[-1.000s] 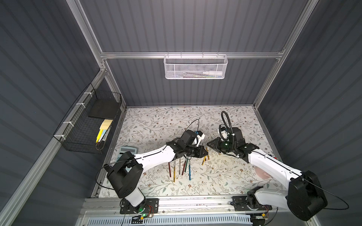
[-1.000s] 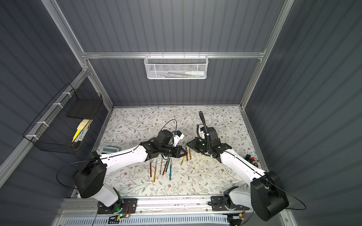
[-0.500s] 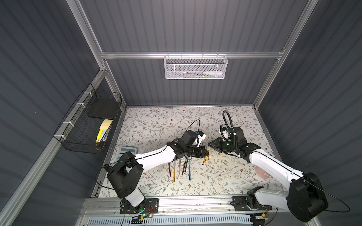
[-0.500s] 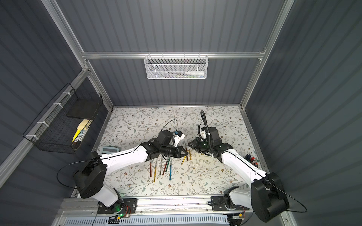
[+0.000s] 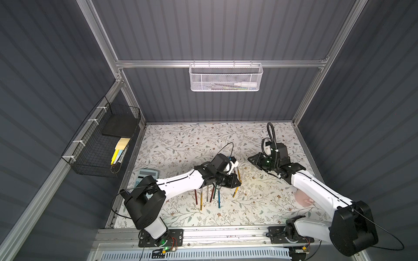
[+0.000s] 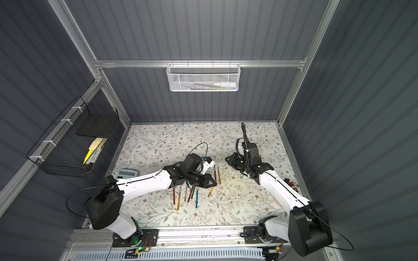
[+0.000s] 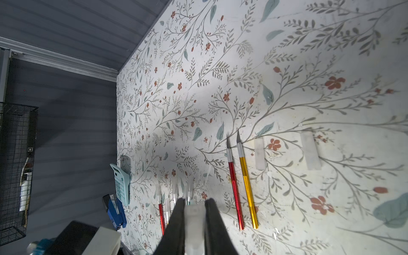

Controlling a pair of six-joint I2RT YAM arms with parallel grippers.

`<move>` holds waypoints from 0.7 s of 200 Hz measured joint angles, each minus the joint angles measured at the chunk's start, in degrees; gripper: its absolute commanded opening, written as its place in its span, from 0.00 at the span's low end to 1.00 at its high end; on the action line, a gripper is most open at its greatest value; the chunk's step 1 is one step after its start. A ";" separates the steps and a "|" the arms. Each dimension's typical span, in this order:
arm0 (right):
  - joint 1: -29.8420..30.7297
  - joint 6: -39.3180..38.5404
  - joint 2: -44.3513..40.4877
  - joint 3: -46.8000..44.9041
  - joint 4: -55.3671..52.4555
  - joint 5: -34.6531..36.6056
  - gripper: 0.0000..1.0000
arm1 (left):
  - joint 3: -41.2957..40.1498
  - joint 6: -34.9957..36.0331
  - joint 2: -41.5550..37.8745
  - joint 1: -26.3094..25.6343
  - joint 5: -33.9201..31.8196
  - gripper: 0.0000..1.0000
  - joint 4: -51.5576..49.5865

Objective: Remove protective caps from carving knives
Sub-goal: Remove the protective sleeve from the carving knife.

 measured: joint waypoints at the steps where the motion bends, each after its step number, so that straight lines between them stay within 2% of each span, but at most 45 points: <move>1: 0.00 -0.04 0.00 0.00 -0.02 0.02 0.10 | 0.00 0.00 0.00 0.00 0.00 0.01 -0.02; 51: -1.05 -3.34 0.00 0.66 -2.08 1.31 0.10 | 0.00 0.09 0.00 0.00 -1.33 0.02 -1.88; 140: -1.79 -14.91 2.36 5.95 -18.08 13.77 0.11 | 0.00 -0.17 -0.26 0.00 -11.58 0.04 -5.42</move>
